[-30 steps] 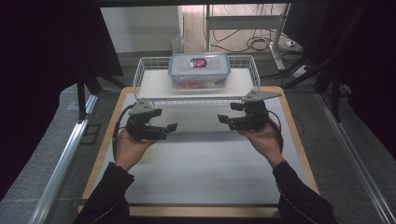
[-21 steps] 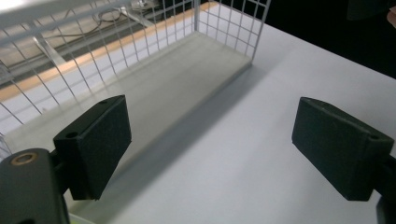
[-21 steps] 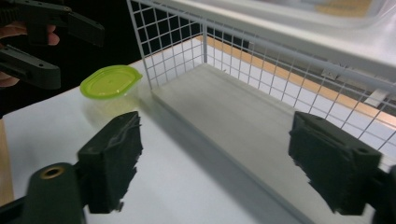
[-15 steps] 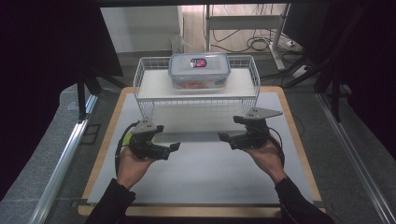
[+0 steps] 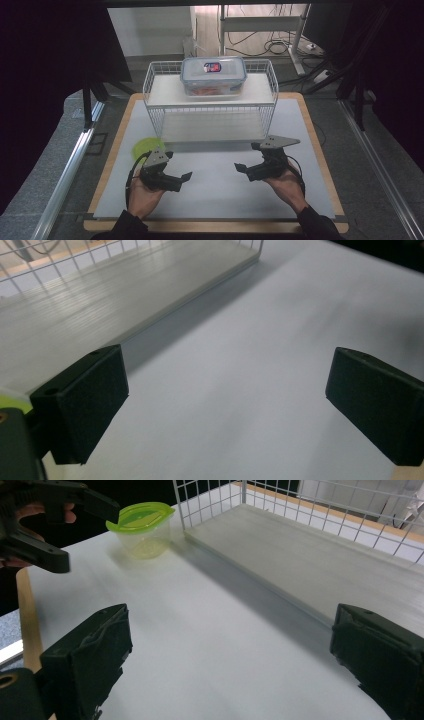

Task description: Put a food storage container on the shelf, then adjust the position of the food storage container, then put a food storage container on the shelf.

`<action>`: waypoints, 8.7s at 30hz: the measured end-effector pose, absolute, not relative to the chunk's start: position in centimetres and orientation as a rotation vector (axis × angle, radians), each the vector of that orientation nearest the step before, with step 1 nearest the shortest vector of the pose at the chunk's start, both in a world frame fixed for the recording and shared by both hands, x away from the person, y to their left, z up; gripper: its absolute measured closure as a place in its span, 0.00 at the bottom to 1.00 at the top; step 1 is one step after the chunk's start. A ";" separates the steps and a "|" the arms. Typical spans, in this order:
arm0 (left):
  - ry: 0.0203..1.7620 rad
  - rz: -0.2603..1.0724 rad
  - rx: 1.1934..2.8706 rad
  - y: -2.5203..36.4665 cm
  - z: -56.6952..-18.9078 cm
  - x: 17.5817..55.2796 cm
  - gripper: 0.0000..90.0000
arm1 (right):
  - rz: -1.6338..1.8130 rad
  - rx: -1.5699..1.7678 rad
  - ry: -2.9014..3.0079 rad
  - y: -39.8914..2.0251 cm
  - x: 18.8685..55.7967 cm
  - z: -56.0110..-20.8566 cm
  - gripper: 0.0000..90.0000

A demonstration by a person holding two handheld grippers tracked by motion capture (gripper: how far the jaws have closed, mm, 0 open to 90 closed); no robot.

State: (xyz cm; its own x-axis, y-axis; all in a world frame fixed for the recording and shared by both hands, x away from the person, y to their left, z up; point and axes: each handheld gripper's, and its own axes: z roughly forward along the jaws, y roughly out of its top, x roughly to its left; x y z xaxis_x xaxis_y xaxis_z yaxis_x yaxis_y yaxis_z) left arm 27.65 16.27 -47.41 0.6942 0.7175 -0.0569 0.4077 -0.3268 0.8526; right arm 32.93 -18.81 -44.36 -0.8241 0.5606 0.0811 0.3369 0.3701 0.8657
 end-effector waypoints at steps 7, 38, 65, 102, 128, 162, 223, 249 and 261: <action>0.879 0.412 1.979 16.2 -49.6 26.3 0.02 | 1.436 0.793 2.408 -19.2 31.6 -46.0 0.04; 0.937 0.459 2.048 16.1 -50.3 26.5 0.15 | 1.299 0.805 2.480 -20.5 31.3 -49.5 0.08; 1.173 0.463 1.968 25.9 -47.9 30.5 1.00 | 1.268 0.803 2.492 -20.1 31.5 -49.7 0.08; 1.428 0.526 1.860 30.7 -51.2 35.2 1.00 | 1.233 0.798 2.524 -19.9 31.7 -49.9 0.09; 1.289 0.448 1.962 22.3 -50.5 32.5 1.00 | 1.217 0.799 2.534 -19.9 31.7 -50.0 0.09; 1.197 0.367 2.035 16.9 -50.0 28.4 1.00 | 1.210 0.805 2.542 -19.9 31.7 -50.1 0.09; 1.078 0.494 2.011 20.7 -51.2 23.6 0.05 | 1.356 0.996 2.570 -18.5 33.1 -48.8 0.14; 1.026 0.479 2.055 20.0 -51.5 23.6 0.06 | 1.386 1.039 2.806 -10.3 36.1 -48.4 0.62; 1.005 0.487 2.088 19.7 -51.6 23.6 0.07 | 1.352 1.147 2.854 -9.4 36.8 -49.4 0.80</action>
